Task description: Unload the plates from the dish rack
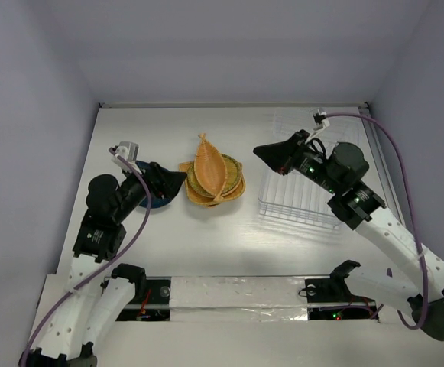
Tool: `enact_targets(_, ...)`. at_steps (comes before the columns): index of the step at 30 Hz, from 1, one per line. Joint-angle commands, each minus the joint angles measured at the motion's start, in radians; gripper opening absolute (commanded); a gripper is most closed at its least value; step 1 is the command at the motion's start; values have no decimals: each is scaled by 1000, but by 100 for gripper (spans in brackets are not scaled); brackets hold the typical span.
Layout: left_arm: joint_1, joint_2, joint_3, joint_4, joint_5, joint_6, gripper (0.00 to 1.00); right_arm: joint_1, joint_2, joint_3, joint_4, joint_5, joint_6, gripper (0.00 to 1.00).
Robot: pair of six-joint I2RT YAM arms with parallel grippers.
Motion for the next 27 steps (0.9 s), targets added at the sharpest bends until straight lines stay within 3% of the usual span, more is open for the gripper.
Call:
enact_targets(1,5,52,120,8,45,-29,86,9,-46,-28,-6,-107,42,24)
enact_targets(2,5,63,159,-8,51,-36,86,9,-83,-39,-5,-105,48,44)
enact_targets(5,5,62,221,-18,57,-50,87,9,-154,-72,9,-110,52,64)
enact_targets(8,5,51,264,-37,48,-67,91,9,-217,-88,2,-116,45,67)
enact_targets(15,5,22,307,-48,33,-81,91,9,-344,-74,-105,-32,-26,66)
enact_targets(21,5,-3,328,-32,13,-69,91,9,-490,-66,-216,206,-107,62)
enact_targets(27,5,-23,315,1,-39,-33,91,9,-672,-115,-179,444,-136,60)
